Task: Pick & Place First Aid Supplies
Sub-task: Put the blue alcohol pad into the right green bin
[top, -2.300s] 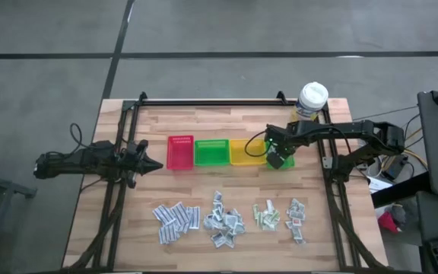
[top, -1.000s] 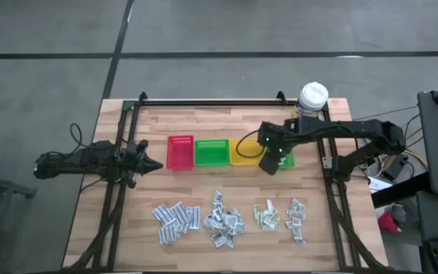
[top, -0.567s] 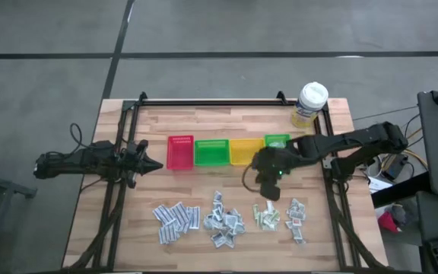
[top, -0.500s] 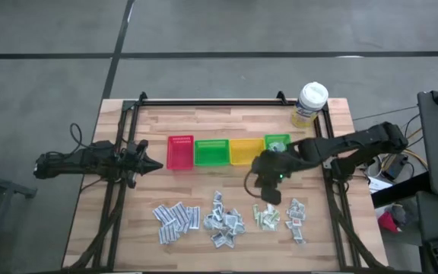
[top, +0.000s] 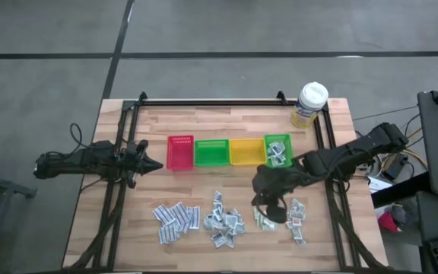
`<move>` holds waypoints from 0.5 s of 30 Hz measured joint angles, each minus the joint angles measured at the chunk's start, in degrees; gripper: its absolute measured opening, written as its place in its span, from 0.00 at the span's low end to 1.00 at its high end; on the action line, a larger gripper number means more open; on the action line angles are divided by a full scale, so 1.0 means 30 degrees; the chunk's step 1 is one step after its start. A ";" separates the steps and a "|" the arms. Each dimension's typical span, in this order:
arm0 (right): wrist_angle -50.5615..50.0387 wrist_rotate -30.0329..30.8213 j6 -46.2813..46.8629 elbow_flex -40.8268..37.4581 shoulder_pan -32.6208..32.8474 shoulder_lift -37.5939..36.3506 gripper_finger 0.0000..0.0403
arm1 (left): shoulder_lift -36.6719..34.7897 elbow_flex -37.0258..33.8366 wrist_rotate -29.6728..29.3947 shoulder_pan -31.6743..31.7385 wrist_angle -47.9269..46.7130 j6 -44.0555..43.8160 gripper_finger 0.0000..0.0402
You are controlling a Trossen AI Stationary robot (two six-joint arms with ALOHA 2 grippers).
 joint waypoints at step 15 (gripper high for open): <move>0.4406 -0.1068 -0.2890 -0.0056 0.1182 0.2632 0.07 | 0.0000 0.0001 -0.0003 0.0001 0.0001 -0.0007 0.00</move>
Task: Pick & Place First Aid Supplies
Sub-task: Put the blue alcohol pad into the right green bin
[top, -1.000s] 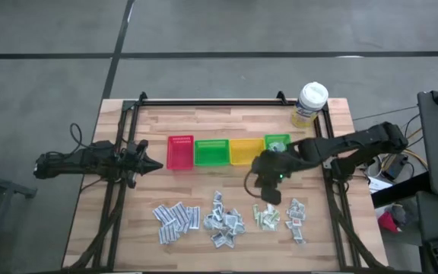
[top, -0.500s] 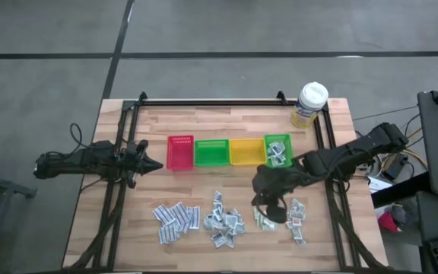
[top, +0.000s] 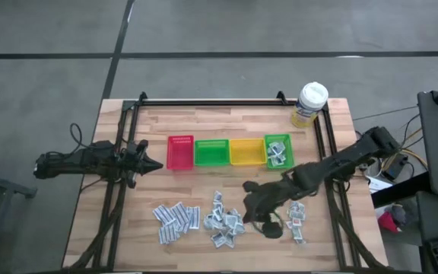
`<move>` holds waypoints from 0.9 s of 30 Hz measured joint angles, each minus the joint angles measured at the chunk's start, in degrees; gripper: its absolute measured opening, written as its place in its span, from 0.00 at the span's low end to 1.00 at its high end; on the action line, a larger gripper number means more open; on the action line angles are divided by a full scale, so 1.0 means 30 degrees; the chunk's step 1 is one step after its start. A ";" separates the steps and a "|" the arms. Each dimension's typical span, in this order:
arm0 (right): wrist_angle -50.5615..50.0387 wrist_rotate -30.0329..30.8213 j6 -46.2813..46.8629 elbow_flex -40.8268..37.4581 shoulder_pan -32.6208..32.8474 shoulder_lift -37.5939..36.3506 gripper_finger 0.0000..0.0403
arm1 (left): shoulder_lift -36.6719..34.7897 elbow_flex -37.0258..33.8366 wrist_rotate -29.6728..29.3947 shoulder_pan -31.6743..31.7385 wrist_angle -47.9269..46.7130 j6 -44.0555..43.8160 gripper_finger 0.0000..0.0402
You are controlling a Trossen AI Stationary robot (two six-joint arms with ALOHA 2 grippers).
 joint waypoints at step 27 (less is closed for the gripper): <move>-0.5256 0.0210 -0.4807 0.6536 -0.0985 0.8989 0.20 | 0.0022 -0.0001 0.0003 0.0000 -0.0001 -0.0006 0.00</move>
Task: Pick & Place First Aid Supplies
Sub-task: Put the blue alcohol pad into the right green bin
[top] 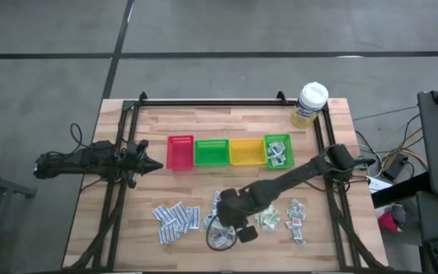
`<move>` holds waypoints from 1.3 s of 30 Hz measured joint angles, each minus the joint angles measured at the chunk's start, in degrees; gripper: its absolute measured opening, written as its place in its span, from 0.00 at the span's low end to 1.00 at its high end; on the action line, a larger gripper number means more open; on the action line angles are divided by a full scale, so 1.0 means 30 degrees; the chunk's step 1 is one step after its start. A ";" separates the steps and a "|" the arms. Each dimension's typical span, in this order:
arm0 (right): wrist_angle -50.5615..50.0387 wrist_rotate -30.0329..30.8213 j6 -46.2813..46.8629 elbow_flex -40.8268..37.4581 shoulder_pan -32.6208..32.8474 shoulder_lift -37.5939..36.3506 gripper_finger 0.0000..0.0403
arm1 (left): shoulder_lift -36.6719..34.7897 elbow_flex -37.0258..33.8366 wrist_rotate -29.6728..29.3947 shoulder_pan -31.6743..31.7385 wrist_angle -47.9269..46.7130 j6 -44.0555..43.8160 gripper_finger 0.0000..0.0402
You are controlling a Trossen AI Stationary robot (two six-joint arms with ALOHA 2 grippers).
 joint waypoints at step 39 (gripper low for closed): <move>-0.1256 0.2674 0.0144 -0.0315 -0.1275 0.1668 0.32 | 0.0029 0.0007 0.0000 0.0002 0.0000 0.0010 0.00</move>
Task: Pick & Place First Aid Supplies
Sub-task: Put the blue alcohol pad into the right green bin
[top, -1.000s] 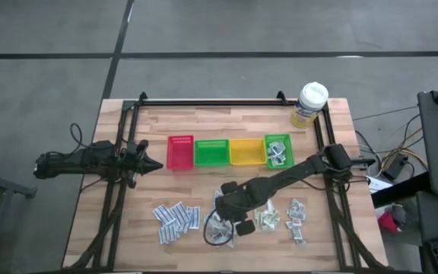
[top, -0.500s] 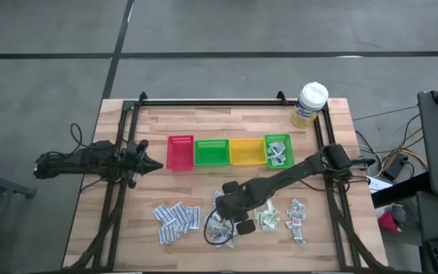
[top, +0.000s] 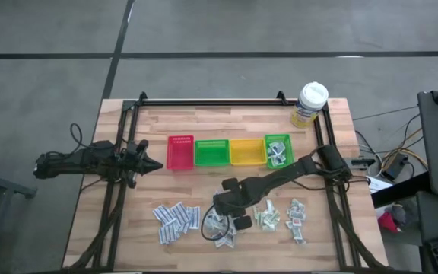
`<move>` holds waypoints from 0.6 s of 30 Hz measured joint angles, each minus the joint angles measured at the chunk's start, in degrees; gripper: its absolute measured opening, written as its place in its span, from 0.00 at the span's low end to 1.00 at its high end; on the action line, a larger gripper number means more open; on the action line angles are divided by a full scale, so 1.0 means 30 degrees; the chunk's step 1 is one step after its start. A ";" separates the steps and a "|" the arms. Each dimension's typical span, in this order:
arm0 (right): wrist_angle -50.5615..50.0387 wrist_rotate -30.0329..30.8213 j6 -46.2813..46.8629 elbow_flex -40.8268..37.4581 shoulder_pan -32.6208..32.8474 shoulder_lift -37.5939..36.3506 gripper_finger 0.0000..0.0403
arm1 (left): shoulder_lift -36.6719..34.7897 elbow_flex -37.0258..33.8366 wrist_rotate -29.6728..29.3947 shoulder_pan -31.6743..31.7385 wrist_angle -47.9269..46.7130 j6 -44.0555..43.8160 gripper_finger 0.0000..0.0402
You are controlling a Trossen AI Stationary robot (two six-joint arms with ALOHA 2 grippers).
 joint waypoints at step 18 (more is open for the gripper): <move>-0.0833 -0.0129 0.0585 -0.0043 -0.0078 0.0000 0.30 | 0.0000 -0.0007 0.0000 0.0001 0.0000 0.0004 0.00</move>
